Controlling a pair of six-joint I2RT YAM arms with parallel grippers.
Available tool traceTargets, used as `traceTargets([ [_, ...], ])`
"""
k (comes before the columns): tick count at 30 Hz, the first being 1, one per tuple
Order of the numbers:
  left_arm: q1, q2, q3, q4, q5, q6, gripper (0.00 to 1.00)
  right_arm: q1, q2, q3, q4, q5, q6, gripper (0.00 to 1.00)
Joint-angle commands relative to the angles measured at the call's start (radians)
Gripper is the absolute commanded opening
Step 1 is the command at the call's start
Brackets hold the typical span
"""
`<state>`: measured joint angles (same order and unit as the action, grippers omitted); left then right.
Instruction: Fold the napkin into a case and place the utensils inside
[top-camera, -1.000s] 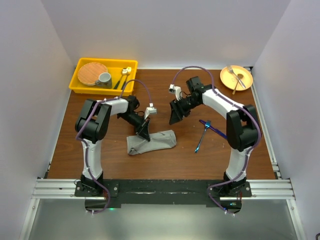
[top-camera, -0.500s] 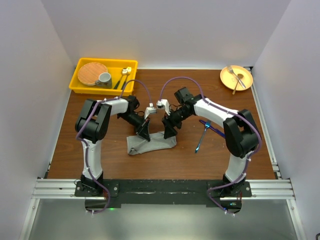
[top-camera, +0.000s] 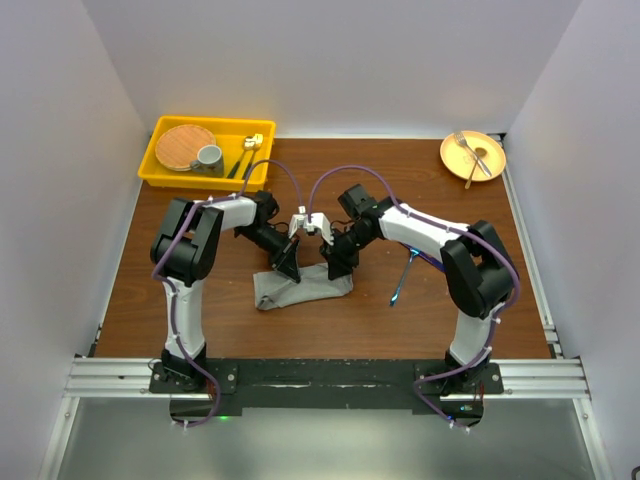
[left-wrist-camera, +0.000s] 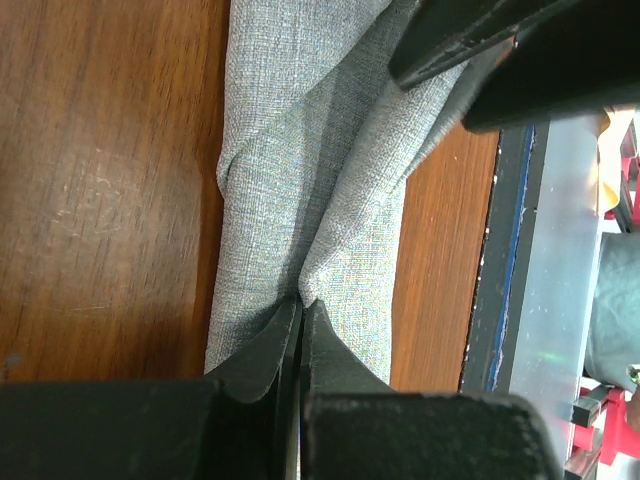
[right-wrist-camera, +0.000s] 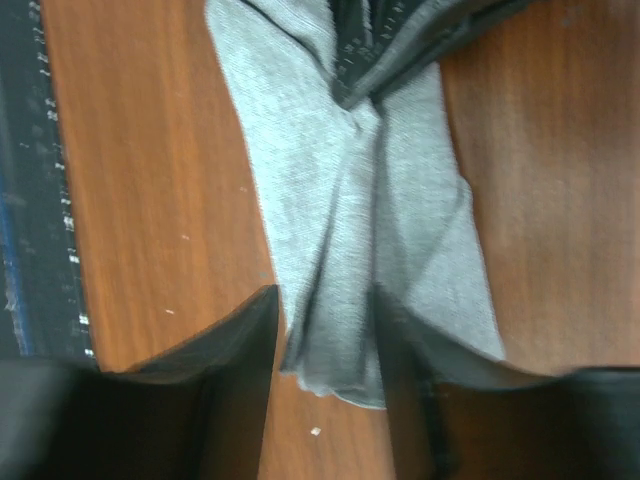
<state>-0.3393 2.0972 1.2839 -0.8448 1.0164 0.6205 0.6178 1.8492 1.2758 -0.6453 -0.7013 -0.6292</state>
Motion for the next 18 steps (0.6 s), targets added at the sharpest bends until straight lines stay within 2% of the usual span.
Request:
traceTargets([
  [1, 0.005, 0.015, 0.02, 0.032, -0.01, 0.004, 0.0, -0.001, -0.019, -0.013, 0.049, 0.042, -0.027, 0.2],
  [3, 0.005, 0.009, 0.02, 0.041, -0.01, 0.004, 0.0, -0.001, -0.024, -0.026, 0.065, 0.065, -0.018, 0.09],
  [4, 0.006, 0.0, 0.015, 0.044, -0.003, 0.004, 0.0, -0.003, -0.021, -0.03, 0.076, 0.075, -0.007, 0.0],
  [6, 0.006, -0.008, 0.014, 0.049, 0.005, 0.004, 0.03, -0.006, -0.007, -0.035, 0.087, 0.097, 0.013, 0.0],
  [10, 0.014, -0.031, 0.025, 0.052, 0.028, 0.01, 0.21, -0.009, 0.016, -0.046, 0.118, 0.137, 0.065, 0.0],
  [18, 0.103, -0.169, 0.032, 0.052, 0.128, -0.004, 0.42, -0.015, 0.064, -0.056, 0.108, 0.164, 0.108, 0.0],
])
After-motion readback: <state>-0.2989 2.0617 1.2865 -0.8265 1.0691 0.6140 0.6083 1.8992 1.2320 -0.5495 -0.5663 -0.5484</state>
